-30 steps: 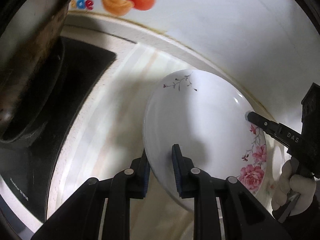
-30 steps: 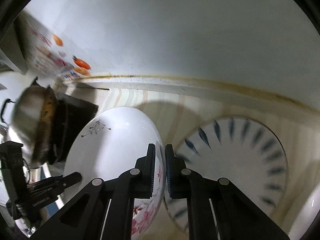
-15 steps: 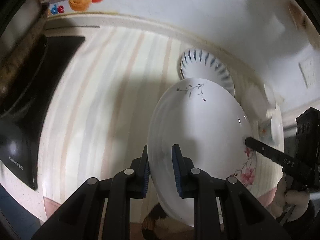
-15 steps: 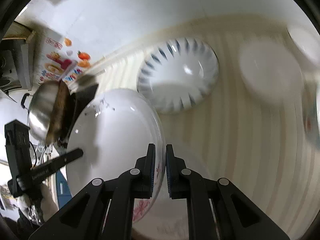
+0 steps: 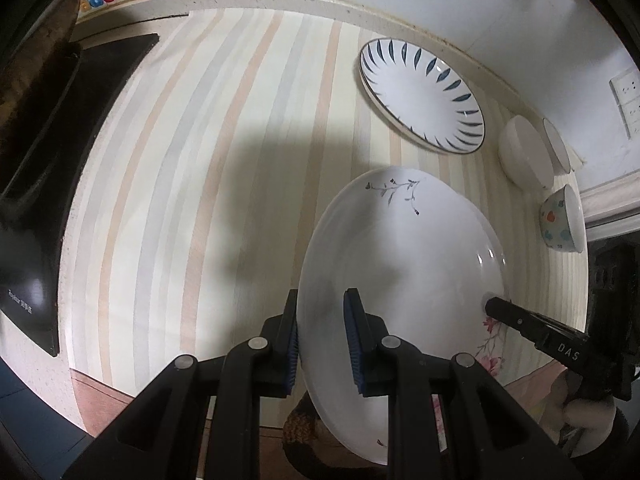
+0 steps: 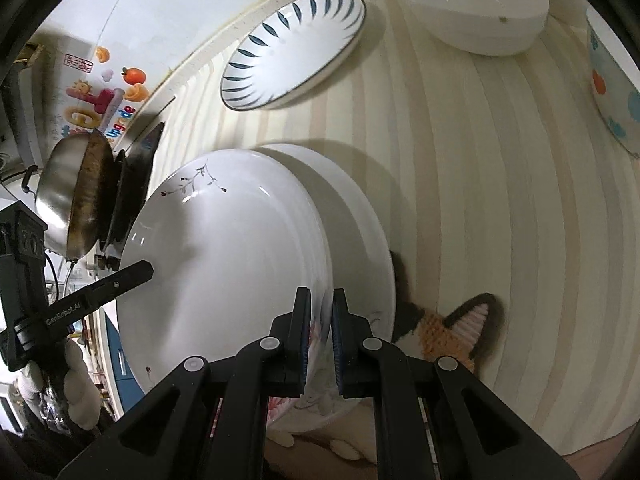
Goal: Organize plates and bowls
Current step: 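Lower the swirl plate onto the pink-flower plate with both tools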
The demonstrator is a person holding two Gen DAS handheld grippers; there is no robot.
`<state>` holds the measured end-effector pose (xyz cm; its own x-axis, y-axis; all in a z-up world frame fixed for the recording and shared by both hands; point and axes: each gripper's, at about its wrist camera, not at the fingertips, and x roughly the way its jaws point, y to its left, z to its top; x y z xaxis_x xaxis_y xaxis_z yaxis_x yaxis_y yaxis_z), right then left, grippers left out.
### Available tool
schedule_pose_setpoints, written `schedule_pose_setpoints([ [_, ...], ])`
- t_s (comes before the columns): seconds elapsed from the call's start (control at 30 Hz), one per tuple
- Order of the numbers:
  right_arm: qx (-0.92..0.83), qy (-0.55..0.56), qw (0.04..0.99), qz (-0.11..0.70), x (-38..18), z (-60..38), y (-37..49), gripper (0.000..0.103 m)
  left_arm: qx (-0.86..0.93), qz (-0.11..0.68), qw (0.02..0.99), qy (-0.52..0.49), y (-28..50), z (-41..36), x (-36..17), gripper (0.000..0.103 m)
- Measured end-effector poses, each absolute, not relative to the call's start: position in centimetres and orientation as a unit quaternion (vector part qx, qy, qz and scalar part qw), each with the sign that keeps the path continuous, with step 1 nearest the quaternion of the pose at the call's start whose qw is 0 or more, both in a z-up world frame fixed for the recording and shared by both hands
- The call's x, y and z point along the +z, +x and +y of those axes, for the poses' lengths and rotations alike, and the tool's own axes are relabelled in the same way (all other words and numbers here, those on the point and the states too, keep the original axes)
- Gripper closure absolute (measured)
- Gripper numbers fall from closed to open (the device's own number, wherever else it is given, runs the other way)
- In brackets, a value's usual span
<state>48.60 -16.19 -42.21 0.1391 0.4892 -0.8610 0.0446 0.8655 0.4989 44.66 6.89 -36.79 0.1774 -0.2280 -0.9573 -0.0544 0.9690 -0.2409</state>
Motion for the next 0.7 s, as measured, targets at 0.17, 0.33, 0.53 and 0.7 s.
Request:
schedule_pose_setpoints([
  [0.17,0.149,0.205,0.722,0.644,-42.5,-16.5,48.9,0.091,-0.055,0.644,0.756,-0.104,44.7,6.6,-37.5,0.085],
  [0.33,0.147,0.201,0.719,0.649,-42.7,-16.2,49.1,0.091,-0.052,0.648,0.753,-0.102,44.6,6.6,-37.8,0.085],
  [0.53,0.144,0.197,0.719,0.650,-42.7,-15.8,49.4,0.092,-0.050,0.657,0.746,-0.092,44.7,6.3,-38.5,0.085],
  [0.7,0.141,0.185,0.726,0.648,-42.3,-15.7,49.5,0.092,-0.051,0.664,0.740,-0.097,44.7,6.4,-39.3,0.084],
])
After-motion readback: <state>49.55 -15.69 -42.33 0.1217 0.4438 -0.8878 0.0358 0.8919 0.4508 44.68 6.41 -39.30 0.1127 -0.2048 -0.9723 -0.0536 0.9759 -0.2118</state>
